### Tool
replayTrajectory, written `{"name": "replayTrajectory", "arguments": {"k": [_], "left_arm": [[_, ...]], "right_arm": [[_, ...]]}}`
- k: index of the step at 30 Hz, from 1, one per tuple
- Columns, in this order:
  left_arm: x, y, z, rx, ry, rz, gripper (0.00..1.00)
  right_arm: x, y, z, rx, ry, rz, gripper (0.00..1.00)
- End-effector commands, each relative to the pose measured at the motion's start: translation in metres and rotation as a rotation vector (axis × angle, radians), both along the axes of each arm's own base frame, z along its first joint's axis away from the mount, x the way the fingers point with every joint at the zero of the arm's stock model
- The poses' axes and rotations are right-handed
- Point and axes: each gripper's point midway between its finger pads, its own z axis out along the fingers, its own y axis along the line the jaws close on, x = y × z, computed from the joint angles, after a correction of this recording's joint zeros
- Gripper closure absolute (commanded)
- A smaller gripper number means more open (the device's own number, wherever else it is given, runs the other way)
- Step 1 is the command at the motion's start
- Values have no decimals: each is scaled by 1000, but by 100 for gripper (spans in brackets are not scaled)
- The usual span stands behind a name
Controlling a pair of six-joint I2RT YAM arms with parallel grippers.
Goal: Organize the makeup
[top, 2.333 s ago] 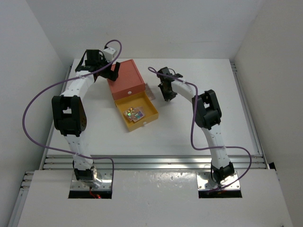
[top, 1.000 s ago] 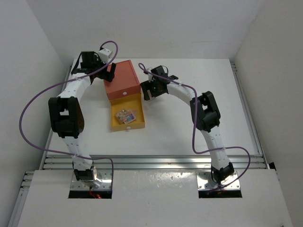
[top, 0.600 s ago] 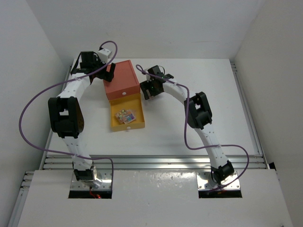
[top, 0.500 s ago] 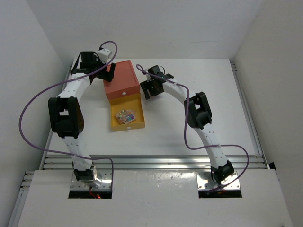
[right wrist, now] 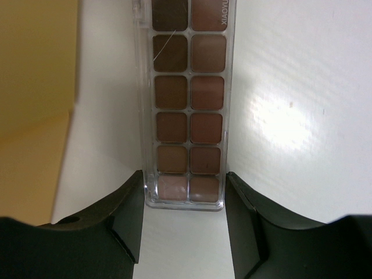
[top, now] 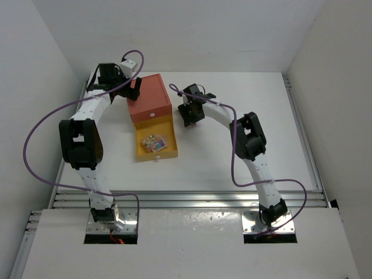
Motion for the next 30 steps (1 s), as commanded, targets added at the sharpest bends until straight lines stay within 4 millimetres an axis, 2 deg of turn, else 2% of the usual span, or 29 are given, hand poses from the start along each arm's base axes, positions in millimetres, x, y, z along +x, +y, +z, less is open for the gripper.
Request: {"name": "replayTrajectory", "arguments": {"k": [1,3,5,6,9,10,12,13,15,16,17,18,19,20,22,23,24,28,29,30], "left_arm": [[-32,17,-50,33,197,34,3],[-32,17,-50,33,197,34,3],[-30,17,-47,34,188,34,3],[-30,17,-47,34,188,34,3],[-30,18,-47,42,186,27,3],[-28,18,-43,42,177,28,3],[-28,16,-43,37,176,21,3],[-28,16,-43,37,176,21,3],[-28,16,-43,37,176,21,3],[-28,16,-43,37,176,21,3],[-28,16,-43,37,176,21,3],[-28,16,-43,37,176,21,3],[-28,16,-43,37,176,21,3],[-28,16,-43,37,176,21,3],[-28,16,-43,37,176,21,3],[-28,16,-43,37,176,21,3],[-28,16,-43,37,176,21,3],[-28,15,-43,31,176,13,3],[-28,15,-43,31,176,13,3],[-28,15,-43,31,176,13,3]], "right_arm": [[-3,-12,59,-1,-97,23,100],[-15,-19,58,-17,-97,60,100],[-11,-21,97,37,-186,108,100],[-13,-26,99,42,-186,118,100],[-27,-29,139,74,-239,231,100],[-37,-25,138,105,-220,301,100],[-50,-22,157,132,-237,380,100],[-63,-7,165,207,-225,476,100],[-79,6,175,251,-214,571,100],[-100,26,186,353,-174,667,100],[-102,35,191,376,-177,702,100],[-118,41,178,367,-117,766,100],[-123,59,185,390,-126,833,100],[-127,64,181,377,-119,866,100],[-136,76,154,312,-83,950,100],[-134,88,160,307,-127,980,100],[-134,93,156,306,-139,992,100],[-116,102,119,220,-155,963,100],[-112,107,120,209,-179,966,100],[-107,106,112,184,-180,955,100]]}}
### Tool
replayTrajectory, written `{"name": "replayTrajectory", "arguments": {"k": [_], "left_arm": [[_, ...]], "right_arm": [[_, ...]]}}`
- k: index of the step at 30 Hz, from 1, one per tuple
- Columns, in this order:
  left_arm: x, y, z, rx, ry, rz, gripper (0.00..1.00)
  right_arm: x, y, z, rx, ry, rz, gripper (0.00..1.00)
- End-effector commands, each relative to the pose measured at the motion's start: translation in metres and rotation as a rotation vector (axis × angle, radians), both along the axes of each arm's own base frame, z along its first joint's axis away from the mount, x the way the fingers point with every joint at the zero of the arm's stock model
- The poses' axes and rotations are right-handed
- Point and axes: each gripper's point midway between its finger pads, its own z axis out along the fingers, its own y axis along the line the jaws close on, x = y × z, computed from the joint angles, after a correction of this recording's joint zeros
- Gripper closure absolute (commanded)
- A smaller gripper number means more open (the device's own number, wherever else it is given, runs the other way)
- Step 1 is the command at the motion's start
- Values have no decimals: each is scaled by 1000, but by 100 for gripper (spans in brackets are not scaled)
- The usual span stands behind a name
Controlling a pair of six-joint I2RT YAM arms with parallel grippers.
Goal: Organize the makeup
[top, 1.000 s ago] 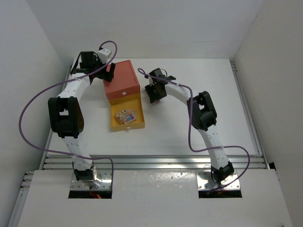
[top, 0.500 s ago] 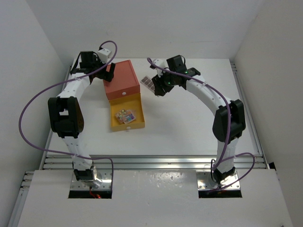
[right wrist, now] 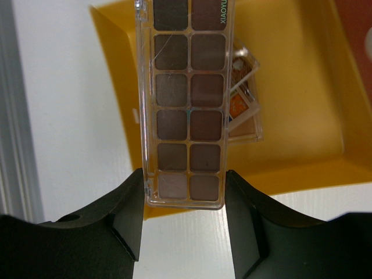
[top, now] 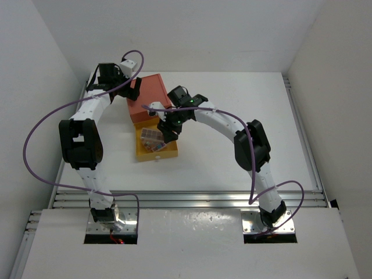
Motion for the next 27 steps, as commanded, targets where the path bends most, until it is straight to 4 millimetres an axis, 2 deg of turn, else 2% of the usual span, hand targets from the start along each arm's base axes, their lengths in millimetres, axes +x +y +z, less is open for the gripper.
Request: {"name": "replayTrajectory", "arguments": {"k": [1,4,5,7,8,12,13,15,19,20,22,23,26,27], "left_arm": [[-28,15,-43,31,175,17,3],[-28,15,-43,31,175,17,3],[-28,15,-43,31,175,17,3],[-28,15,-48,24,186,23,3],[-28,15,-48,24,186,23,3],[-28,13,-48,18,186,16,3],[-28,13,-48,18,186,16,3],[-28,13,-48,18,186,16,3],[-28,13,-48,18,186,16,3],[-28,13,-48,18,186,16,3],[-28,13,-48,18,186,16,3],[-28,13,-48,18,186,16,3],[-28,13,-48,18,186,16,3],[-28,13,-48,18,186,16,3]], "right_arm": [[29,5,1,7,-116,-4,99],[28,11,-12,-6,-119,-2,92],[26,9,-18,-15,-109,-7,81],[30,15,-18,9,-109,-40,68],[33,14,-21,10,-99,-65,48],[46,19,-14,22,-151,-108,18],[50,19,-10,24,-167,-117,14],[56,20,-1,43,-195,-129,11],[64,24,20,83,-233,-179,11],[65,25,40,115,-249,-204,11],[68,25,53,153,-263,-248,13],[65,21,66,174,-272,-259,15],[50,15,99,257,-271,-301,33],[41,13,115,303,-239,-338,40]]}}
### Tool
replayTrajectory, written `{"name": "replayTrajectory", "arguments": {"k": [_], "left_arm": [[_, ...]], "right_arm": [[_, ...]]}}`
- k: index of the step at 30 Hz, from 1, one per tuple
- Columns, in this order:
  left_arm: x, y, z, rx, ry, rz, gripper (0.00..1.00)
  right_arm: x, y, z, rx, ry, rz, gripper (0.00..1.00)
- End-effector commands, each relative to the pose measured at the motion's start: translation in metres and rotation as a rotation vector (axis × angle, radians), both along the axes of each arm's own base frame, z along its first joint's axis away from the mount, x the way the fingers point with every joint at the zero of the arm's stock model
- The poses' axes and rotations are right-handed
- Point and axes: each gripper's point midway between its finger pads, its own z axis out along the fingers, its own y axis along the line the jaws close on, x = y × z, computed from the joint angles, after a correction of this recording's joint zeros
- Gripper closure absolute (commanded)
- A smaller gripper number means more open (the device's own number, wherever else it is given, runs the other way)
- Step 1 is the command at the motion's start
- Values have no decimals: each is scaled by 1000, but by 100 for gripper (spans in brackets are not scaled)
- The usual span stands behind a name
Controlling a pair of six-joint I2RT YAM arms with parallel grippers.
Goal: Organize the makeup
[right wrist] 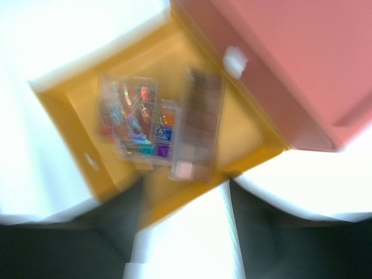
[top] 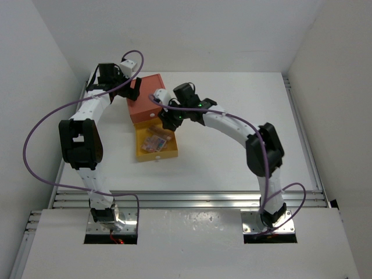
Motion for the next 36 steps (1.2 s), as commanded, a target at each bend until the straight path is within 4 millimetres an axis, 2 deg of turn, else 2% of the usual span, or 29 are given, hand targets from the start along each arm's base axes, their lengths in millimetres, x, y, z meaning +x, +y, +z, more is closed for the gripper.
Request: {"name": "replayTrajectory", "arguments": {"k": [1,2,3,4,5,6,10,11,12,13,15,16,18,20,21,22,24,25,26,27,28,29,31,32,36], "left_arm": [[-28,12,-47,15,184,11,3],[-28,12,-47,15,184,11,3],[-28,12,-47,15,184,11,3],[-25,12,-48,15,184,11,3],[-25,12,-48,15,184,11,3],[-25,12,-48,15,184,11,3],[-25,3,-48,42,178,-19,3],[-23,3,-45,43,169,-19,3],[-22,3,-50,42,179,-20,3],[-20,3,-46,43,170,-19,3],[-18,3,-47,43,170,-19,3],[-18,3,-53,42,181,-20,3],[-16,4,-49,43,172,-19,3],[-16,2,-55,43,180,-32,3],[-16,2,-60,43,191,-33,3],[-16,2,-60,43,191,-33,3],[-16,2,-60,43,191,-33,3],[-16,2,-60,43,191,-33,3],[-18,2,-64,42,200,-33,3],[-18,2,-64,42,200,-33,3],[-21,2,-72,41,220,-33,3],[-21,0,-72,34,219,-41,3],[-23,0,-76,34,228,-42,3],[-26,0,-80,40,237,-48,3],[-28,-1,-83,40,243,-61,3]], "right_arm": [[-19,2,103,276,-66,-94,58],[-22,1,88,265,-53,-93,68],[-46,-13,68,263,35,-130,78],[-55,-12,65,283,65,-145,95],[-62,-7,65,309,57,-128,100],[-77,-10,54,297,83,-118,100],[-143,6,7,192,198,54,100],[-153,8,-3,182,230,84,100],[-157,9,-9,173,237,102,100],[-167,13,-23,144,254,131,100],[-171,16,-34,126,263,143,100],[-170,17,-46,114,276,139,100],[-162,23,-50,123,247,122,100],[-143,35,-57,161,187,78,100],[-140,34,-66,154,183,59,100],[-134,39,-65,172,157,43,100],[-105,31,-79,154,105,-75,100],[-99,34,-79,152,64,-111,100],[-88,29,-87,137,49,-179,100],[-75,27,-83,148,32,-225,100],[-61,24,-80,153,-5,-274,100],[-51,21,-84,140,-30,-314,100],[-30,22,-75,151,-88,-361,100],[-20,21,-82,140,-106,-389,100],[16,29,-62,209,-185,-447,100]]}}
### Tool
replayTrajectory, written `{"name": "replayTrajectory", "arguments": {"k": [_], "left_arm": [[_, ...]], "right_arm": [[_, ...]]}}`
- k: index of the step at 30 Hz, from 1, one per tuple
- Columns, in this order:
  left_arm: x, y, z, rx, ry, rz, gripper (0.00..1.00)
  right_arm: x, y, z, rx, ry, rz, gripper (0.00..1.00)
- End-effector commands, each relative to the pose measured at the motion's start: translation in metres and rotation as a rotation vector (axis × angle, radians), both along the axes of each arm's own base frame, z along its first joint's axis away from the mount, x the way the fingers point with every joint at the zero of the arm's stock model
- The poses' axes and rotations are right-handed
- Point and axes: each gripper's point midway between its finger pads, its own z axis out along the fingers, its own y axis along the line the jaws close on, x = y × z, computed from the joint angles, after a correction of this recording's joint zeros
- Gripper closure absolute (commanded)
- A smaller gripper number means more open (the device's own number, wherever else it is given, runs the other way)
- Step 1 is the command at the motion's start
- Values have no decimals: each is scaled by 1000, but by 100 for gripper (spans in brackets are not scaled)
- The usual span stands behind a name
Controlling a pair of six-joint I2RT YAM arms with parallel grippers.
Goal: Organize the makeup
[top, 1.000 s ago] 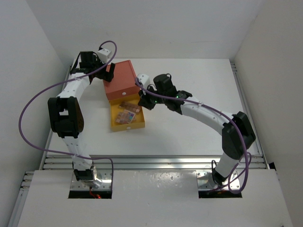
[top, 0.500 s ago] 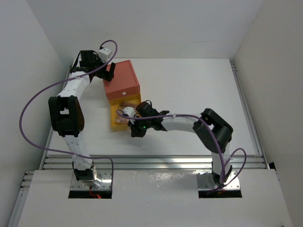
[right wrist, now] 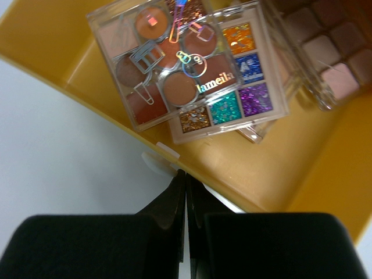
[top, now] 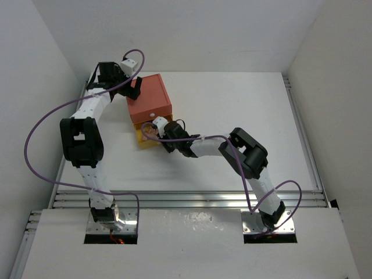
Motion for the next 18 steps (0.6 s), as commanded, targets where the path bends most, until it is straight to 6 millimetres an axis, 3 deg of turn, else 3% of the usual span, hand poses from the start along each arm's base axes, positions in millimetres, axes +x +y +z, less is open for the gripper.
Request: {"name": "replayTrajectory", "arguments": {"k": [1,3,4,5,6,9,10,11,14,18], "left_arm": [[-35,5,-82,42,245,-13,3],[-35,5,-82,49,243,-19,3],[-35,3,-81,43,242,-26,3],[-35,3,-81,43,242,-26,3],[-38,3,-85,43,251,-26,3],[-38,3,-85,43,251,-26,3],[-41,2,-89,36,261,-33,3],[-41,2,-89,36,262,-33,3],[-43,1,-90,35,272,-33,3],[-45,3,-92,41,282,-27,3]], "right_arm": [[57,17,57,134,-186,-127,100],[68,14,48,141,-181,-166,100],[77,22,61,179,-195,-181,100],[82,21,44,167,-178,-196,100],[96,26,58,210,-194,-233,100],[116,22,49,233,-211,-313,100],[125,23,60,274,-247,-327,100],[130,20,56,265,-251,-353,100],[144,16,63,280,-278,-397,100],[142,20,66,310,-263,-365,100]]}}
